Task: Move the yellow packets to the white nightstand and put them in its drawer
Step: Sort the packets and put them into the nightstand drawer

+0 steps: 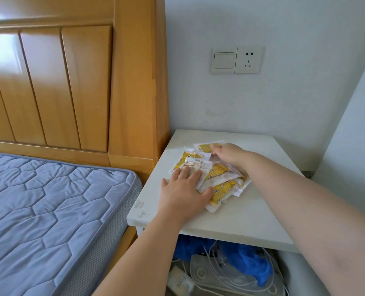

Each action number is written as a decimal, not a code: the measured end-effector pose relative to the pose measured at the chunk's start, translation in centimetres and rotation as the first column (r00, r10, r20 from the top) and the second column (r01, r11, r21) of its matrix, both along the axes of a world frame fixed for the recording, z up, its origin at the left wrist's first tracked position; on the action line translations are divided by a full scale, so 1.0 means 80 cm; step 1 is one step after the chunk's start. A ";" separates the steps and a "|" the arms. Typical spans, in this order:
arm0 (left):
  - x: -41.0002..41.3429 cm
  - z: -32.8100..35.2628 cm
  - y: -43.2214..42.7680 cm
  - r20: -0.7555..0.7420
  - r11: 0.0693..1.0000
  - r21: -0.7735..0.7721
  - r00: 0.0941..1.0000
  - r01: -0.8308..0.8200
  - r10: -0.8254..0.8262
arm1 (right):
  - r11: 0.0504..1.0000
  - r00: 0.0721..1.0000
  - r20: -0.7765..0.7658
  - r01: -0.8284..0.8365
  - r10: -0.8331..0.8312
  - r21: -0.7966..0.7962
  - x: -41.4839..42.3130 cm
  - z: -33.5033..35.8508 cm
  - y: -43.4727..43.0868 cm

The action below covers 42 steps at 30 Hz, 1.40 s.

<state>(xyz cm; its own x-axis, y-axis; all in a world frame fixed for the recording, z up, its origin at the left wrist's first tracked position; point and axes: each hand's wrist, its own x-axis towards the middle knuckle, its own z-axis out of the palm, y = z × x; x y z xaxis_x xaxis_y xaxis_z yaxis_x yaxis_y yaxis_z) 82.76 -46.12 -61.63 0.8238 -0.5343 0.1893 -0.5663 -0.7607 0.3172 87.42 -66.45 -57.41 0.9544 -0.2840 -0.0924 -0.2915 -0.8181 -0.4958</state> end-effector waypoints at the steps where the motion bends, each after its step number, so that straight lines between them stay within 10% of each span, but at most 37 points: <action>1: 0.000 0.000 0.000 -0.006 1.000 0.002 1.000 -0.002 0.002 | 0.999 0.998 0.056 0.021 -0.018 -0.040 -0.002 0.002 -0.003; 5: -0.003 0.000 -0.002 0.014 1.000 -0.004 1.000 0.006 -0.006 | 0.991 0.953 0.294 0.101 -0.071 -0.089 -0.010 0.007 -0.027; 11: -0.007 0.004 -0.001 0.027 0.998 -0.068 1.000 0.002 0.000 | 0.997 0.994 -0.076 -0.082 0.081 0.000 -0.013 0.003 -0.019; 15: -0.009 0.006 -0.001 0.030 0.995 -0.096 0.999 -0.010 0.013 | 0.879 0.986 0.156 0.131 -0.066 -0.458 -0.007 0.010 -0.025; 23: -0.007 0.005 -0.001 0.045 0.998 -0.056 0.999 0.005 -0.003 | 0.993 0.996 -0.060 -0.069 0.064 -0.091 0.031 -0.015 -0.019; 29: -0.004 0.003 -0.001 0.033 0.998 -0.055 0.999 0.010 -0.008 | 0.923 0.976 -0.150 0.092 -0.158 -0.374 0.038 0.002 -0.019; 34: -0.005 0.004 -0.001 0.024 0.997 -0.080 1.000 0.012 -0.010 | 0.914 0.944 0.203 0.310 -0.261 -0.262 0.011 0.009 -0.023; 38: -0.005 0.004 0.001 -0.042 0.977 -0.208 0.998 -0.048 0.041 | 0.915 0.680 0.658 0.403 -0.324 0.034 -0.030 0.025 -0.017; 42: -0.005 0.005 0.001 -0.118 0.972 -0.163 0.982 -0.166 0.148 | 0.855 0.492 0.700 0.325 -0.518 0.404 -0.080 0.017 0.008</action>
